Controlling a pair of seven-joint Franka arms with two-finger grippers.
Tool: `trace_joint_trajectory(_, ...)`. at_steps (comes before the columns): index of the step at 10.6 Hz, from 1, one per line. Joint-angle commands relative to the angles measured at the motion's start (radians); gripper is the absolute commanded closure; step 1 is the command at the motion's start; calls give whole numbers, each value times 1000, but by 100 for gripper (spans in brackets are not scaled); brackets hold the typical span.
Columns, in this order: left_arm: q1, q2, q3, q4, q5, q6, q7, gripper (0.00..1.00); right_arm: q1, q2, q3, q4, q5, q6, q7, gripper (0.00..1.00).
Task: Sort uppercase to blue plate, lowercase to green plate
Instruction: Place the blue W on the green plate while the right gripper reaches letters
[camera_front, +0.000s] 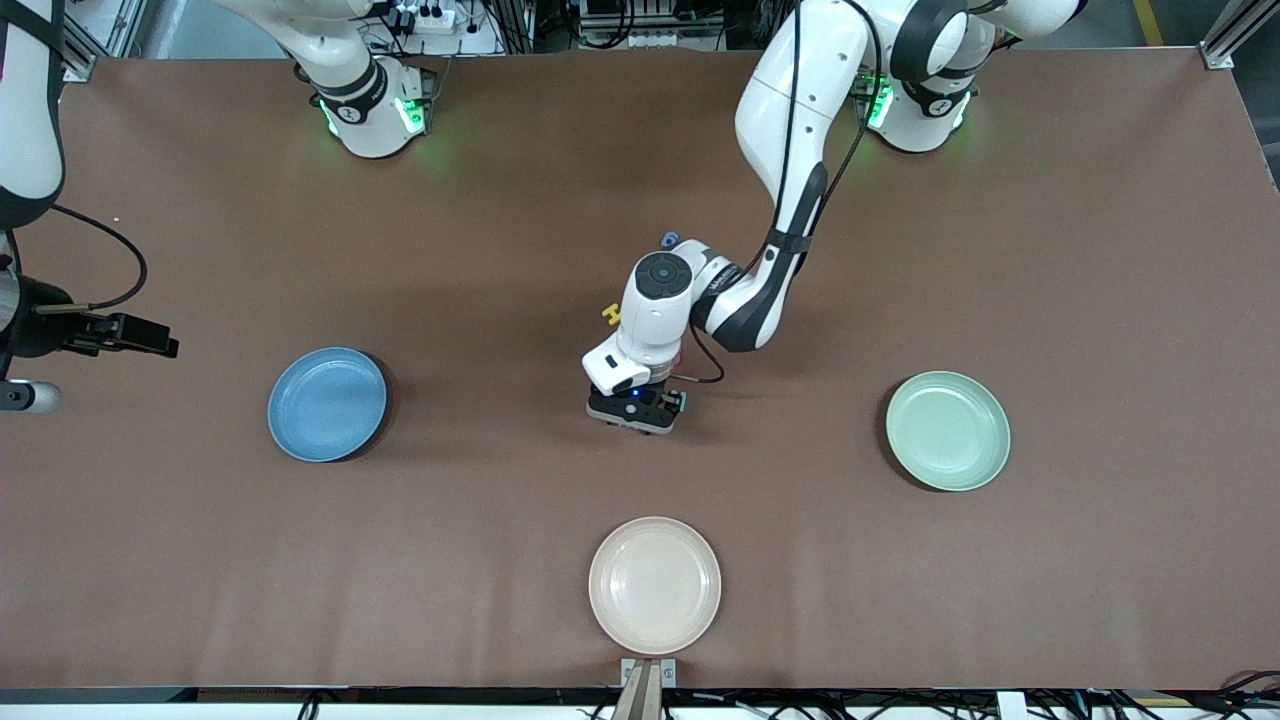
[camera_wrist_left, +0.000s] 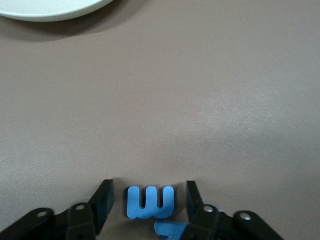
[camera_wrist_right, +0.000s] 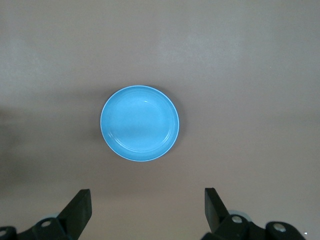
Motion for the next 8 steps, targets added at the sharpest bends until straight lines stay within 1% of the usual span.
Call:
trace_joint_trajectory(1, -21, 19, 27, 23, -41, 7, 26, 40, -12, 3, 13, 5, 1, 0, 8, 0)
trace_joint_trajectory(4, -22, 25, 33, 23, -41, 7, 35, 51, -11, 3, 13, 5, 1, -1, 9, 0)
trace_joint_trajectory(6, -28, 28, 35, 23, -41, 7, 38, 54, -9, 6, 13, 5, 1, -1, 11, 0)
trace_joint_trajectory(8, -28, 28, 35, 23, -41, 7, 38, 67, -9, 6, 13, 5, 1, -1, 11, 0)
